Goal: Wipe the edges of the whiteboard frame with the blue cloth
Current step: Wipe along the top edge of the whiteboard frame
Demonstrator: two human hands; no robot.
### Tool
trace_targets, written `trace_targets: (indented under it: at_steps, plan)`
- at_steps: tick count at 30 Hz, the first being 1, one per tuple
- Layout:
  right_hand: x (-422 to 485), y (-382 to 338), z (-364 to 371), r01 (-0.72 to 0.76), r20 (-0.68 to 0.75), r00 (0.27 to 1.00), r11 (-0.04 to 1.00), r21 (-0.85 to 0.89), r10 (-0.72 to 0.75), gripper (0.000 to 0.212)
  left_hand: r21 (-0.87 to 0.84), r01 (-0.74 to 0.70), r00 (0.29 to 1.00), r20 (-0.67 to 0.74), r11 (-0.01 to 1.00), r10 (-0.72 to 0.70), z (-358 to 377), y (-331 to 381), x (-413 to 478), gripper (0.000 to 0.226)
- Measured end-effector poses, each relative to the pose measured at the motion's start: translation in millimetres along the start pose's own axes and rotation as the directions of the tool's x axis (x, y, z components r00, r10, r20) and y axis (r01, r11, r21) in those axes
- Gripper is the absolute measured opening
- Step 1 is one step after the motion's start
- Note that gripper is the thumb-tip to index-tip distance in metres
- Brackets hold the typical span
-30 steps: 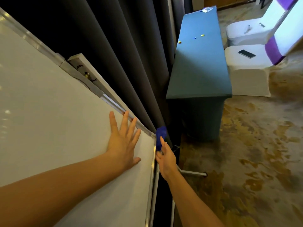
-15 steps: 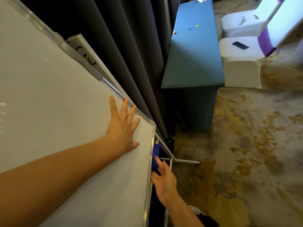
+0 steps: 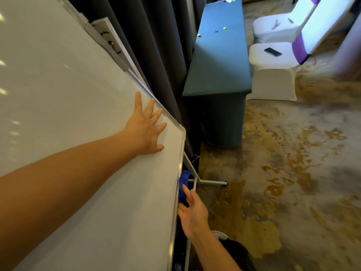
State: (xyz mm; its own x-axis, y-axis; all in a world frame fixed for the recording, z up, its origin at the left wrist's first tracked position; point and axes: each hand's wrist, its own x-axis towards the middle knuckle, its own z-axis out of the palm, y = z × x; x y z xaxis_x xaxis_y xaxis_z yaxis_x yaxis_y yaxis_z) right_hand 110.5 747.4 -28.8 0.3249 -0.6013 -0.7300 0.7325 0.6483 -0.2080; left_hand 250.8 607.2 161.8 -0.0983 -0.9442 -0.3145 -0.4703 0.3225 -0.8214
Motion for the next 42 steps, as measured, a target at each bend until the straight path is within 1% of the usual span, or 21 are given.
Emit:
trace_targets:
  at_steps: [4, 7, 9, 13, 15, 17, 19, 20, 22, 24, 27, 30, 32, 34, 39, 40, 42]
  plan:
    - [-16, -6, -7, 0.017, -0.03, 0.999, 0.999, 0.04, -0.016, 0.028, -0.019, -0.019, 0.999, -0.031, 1.0, 0.019, -6, -2, 0, 0.091]
    - [-30, -3, -19, -0.009, -0.033, 0.999, 1.0, 0.026, 0.01, 0.023, -0.044, -0.026, 0.999, -0.046, 0.999, 0.024, -8, -2, 1, 0.091]
    - [-38, -4, -26, -0.023, -0.054, 0.998, 0.999, 0.025, 0.024, 0.024, -0.058, -0.026, 0.998, -0.052, 0.998, 0.023, -9, -2, 2, 0.089]
    - [-48, -21, -37, -0.05, -0.072, 0.996, 0.997, -0.051, 0.046, 0.029, -0.101, -0.03, 0.998, -0.057, 0.994, 0.025, -19, -1, 5, 0.087]
    - [-50, -33, -39, -0.037, -0.054, 0.998, 0.997, -0.073, 0.033, 0.032, -0.118, -0.042, 0.997, -0.074, 0.992, 0.033, -28, 0, 8, 0.085]
    - [-51, -48, -37, -0.014, -0.026, 1.0, 0.99, -0.137, 0.01, 0.036, -0.108, -0.046, 0.995, -0.088, 0.993, 0.037, -35, -1, 11, 0.083]
    - [-48, -60, -32, 0.001, 0.002, 1.0, 0.978, -0.209, 0.0, 0.047, -0.101, -0.024, 0.996, -0.093, 0.995, 0.015, -39, -3, 8, 0.08]
    - [-43, -66, -29, -0.01, 0.02, 1.0, 0.973, -0.23, 0.015, 0.046, -0.102, -0.01, 0.997, -0.08, 0.995, 0.002, -40, -5, 5, 0.078]
    - [-26, -80, -20, -0.046, 0.036, 0.998, 0.971, -0.233, 0.056, 0.036, -0.106, 0.007, 0.999, -0.047, 0.994, -0.012, -42, -6, -2, 0.075]
    - [-1, -101, -7, -0.093, 0.048, 0.993, 0.97, -0.224, 0.107, 0.038, -0.12, 0.02, 1.0, -0.007, 0.993, -0.02, -46, -5, -5, 0.072]
    - [45, -140, 24, -0.141, 0.055, 0.986, 0.958, -0.251, 0.16, 0.041, -0.178, 0.063, 0.993, 0.111, 0.982, -0.044, -57, -4, -9, 0.069]
    - [83, -172, 58, -0.131, 0.058, 0.987, 0.955, -0.265, 0.151, 0.034, -0.224, 0.136, 0.974, 0.207, 0.965, -0.089, -64, 4, -14, 0.067]
    - [97, -186, 76, -0.155, 0.063, 0.982, 0.949, -0.276, 0.179, 0.035, -0.257, 0.219, 0.954, 0.258, 0.941, -0.151, -69, 12, -20, 0.066]
    - [105, -196, 82, -0.167, 0.072, 0.978, 0.945, -0.28, 0.194, 0.036, -0.293, 0.31, 0.921, 0.328, 0.905, -0.209, -79, 26, -25, 0.066]
    - [107, -210, 70, -0.22, 0.097, 0.962, 0.932, -0.288, 0.257, 0.03, -0.344, 0.497, 0.814, 0.502, 0.797, -0.291, -111, 82, -36, 0.065]
    - [103, -209, 67, -0.232, 0.101, 0.957, 0.924, -0.304, 0.273, 0.029, -0.361, 0.537, 0.789, 0.536, 0.763, -0.301, -119, 96, -37, 0.064]
    - [93, -207, 61, -0.249, 0.122, 0.945, 0.911, -0.33, 0.303, 0.029, -0.411, 0.64, 0.719, 0.62, 0.649, -0.316, -134, 126, -38, 0.064]
